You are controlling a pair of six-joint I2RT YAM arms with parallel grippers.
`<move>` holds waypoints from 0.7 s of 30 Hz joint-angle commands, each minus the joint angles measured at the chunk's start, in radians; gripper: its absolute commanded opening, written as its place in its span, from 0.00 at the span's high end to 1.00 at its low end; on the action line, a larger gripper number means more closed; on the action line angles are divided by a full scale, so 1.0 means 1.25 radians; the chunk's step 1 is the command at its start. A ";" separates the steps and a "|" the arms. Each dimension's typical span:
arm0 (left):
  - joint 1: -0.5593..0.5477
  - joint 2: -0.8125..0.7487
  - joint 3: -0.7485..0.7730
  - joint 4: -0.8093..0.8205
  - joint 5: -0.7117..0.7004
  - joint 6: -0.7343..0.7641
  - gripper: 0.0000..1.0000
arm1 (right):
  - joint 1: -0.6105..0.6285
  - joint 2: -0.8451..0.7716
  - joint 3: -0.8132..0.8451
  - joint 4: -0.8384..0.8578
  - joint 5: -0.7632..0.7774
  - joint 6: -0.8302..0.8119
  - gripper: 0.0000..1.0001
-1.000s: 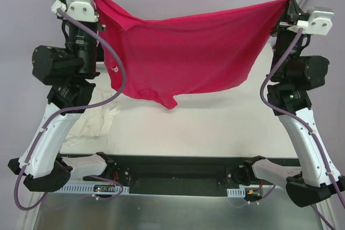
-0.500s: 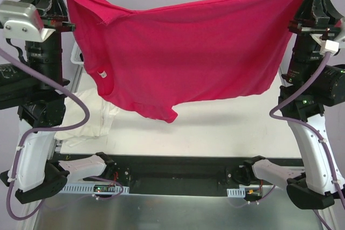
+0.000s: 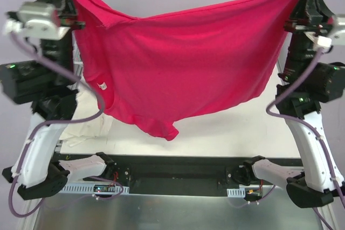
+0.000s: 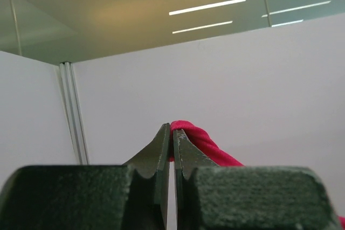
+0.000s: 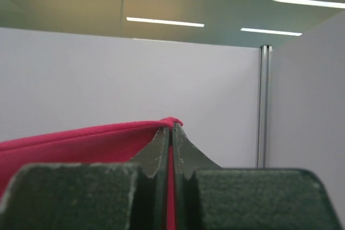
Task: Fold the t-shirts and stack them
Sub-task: Flatten out the tshirt
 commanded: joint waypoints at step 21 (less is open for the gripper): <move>0.194 0.505 0.249 0.017 -0.002 -0.166 1.00 | -0.101 0.491 0.287 -0.076 0.117 0.021 0.99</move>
